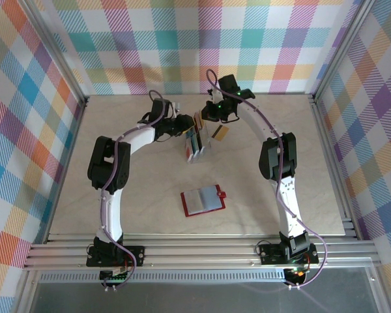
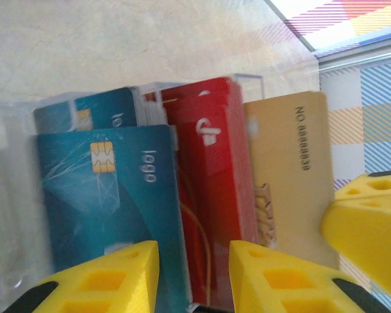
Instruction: Put the credit cards into the card holder
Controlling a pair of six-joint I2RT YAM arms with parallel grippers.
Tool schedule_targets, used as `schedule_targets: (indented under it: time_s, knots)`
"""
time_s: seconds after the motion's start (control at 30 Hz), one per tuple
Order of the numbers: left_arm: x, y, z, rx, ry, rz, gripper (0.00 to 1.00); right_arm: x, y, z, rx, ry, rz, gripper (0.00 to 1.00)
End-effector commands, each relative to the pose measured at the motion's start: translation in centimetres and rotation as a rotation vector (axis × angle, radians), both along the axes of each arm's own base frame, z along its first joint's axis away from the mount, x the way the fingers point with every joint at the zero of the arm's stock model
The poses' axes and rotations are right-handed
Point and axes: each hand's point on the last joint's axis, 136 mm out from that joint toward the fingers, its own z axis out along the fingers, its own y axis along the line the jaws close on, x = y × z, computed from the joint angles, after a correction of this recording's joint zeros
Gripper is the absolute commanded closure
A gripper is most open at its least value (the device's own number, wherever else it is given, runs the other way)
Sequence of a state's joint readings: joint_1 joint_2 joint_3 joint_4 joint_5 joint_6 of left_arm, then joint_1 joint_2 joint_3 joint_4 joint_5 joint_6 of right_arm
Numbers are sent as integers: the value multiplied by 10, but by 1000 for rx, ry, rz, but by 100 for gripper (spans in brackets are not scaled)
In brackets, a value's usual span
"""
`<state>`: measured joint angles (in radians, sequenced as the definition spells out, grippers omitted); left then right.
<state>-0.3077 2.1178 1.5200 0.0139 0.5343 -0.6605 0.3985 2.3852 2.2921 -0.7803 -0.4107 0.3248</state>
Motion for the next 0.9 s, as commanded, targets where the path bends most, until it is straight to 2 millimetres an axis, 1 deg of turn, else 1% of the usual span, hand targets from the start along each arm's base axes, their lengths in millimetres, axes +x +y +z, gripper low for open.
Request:
schedule_targets:
  time_s: [0.0, 0.07, 0.17, 0.27, 0.37, 0.43, 0.5, 0.53, 0.6, 0.73, 0.8, 0.87]
  knots:
    - [0, 8, 33, -83, -58, 20, 65, -8, 10, 26, 58, -28, 50, 100]
    - [0, 10, 35, -117, -64, 26, 64, -8, 10, 27, 57, -33, 50, 100]
    - [1, 13, 30, -124, -52, 35, 64, -9, 10, 27, 59, -31, 51, 100]
    - [1, 12, 32, -133, -56, 30, 64, -9, 10, 28, 58, -33, 51, 100]
    - [-1, 13, 41, -134, -74, 30, 64, -9, 10, 28, 58, -34, 53, 100]
    - [-5, 9, 49, -120, -91, 21, 64, -10, 10, 30, 62, -35, 55, 100]
    - [-9, 2, 58, -106, -106, 4, 64, -11, 11, 31, 71, -32, 61, 100]
    - [-10, -2, 61, -107, -108, -5, 66, -11, 11, 32, 71, -34, 61, 100]
    - [-7, -12, 66, -119, -103, -21, 75, -12, 10, 33, 72, -32, 60, 100]
    - [0, -31, 68, -114, -90, -50, 90, -12, 7, 34, 74, -31, 56, 100]
    - [4, -40, 67, -127, -77, -67, 94, -12, 6, 34, 76, -30, 54, 100]
    - [9, -45, 63, -134, -64, -72, 97, -11, 5, 35, 79, -31, 49, 100]
